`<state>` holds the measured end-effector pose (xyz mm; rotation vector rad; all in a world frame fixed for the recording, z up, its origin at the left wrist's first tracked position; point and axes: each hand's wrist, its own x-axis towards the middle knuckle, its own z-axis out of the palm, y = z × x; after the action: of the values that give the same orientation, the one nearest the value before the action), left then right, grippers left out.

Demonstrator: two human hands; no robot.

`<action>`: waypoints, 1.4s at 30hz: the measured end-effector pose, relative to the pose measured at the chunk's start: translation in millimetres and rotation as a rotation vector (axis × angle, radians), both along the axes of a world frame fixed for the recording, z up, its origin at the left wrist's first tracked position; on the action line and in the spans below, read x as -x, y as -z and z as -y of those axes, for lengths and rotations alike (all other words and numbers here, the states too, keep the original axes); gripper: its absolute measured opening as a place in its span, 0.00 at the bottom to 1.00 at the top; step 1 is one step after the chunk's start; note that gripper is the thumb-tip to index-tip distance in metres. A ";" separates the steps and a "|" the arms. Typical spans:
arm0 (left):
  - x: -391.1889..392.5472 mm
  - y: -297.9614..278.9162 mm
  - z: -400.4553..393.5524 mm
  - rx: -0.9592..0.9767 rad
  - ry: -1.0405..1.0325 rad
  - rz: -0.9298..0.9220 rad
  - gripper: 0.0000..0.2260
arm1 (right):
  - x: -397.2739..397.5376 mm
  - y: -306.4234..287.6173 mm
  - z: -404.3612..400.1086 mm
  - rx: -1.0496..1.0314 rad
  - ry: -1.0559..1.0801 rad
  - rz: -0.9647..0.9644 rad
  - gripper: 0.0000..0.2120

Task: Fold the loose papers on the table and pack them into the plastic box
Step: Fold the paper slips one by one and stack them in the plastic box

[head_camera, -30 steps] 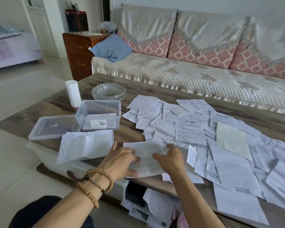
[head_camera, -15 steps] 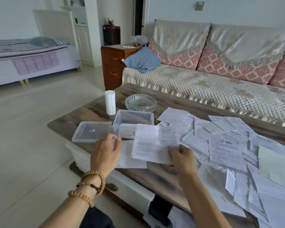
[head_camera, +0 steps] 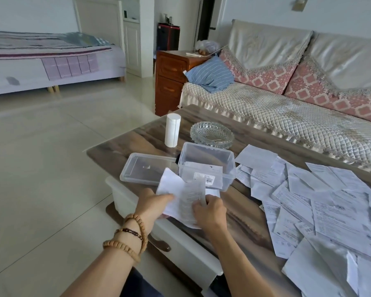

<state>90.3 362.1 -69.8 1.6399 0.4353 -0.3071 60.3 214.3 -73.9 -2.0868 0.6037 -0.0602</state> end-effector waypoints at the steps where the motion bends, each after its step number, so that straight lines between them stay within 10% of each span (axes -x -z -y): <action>1: -2.7 0.8 1.5 -0.003 0.009 -0.003 0.15 | 0.8 -1.1 0.2 -0.019 -0.008 0.006 0.10; 3: -3.9 -2.7 4.7 -0.103 0.082 0.045 0.07 | 4.5 -6.2 1.1 -0.051 0.003 0.005 0.03; 9: 17.7 -12.4 2.5 -0.034 0.260 0.258 0.08 | 24.8 -11.6 37.6 0.024 0.104 0.166 0.43; 15: 24.4 -16.6 18.1 0.158 0.339 0.317 0.07 | 50.6 -34.8 76.6 -0.776 -0.102 0.325 0.18; 24: 11.7 -18.5 58.9 0.118 0.490 0.357 0.19 | 66.4 -42.5 115.4 -0.496 -0.171 0.430 0.09; 42: 16.2 2.7 73.1 -0.037 0.396 0.463 0.03 | 67.0 -18.0 134.2 -0.335 0.002 0.363 0.06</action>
<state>74.1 289.0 -72.5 1.7639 -0.2382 -0.2012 -6.7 80.0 -55.8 -1.6957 0.3644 -0.3105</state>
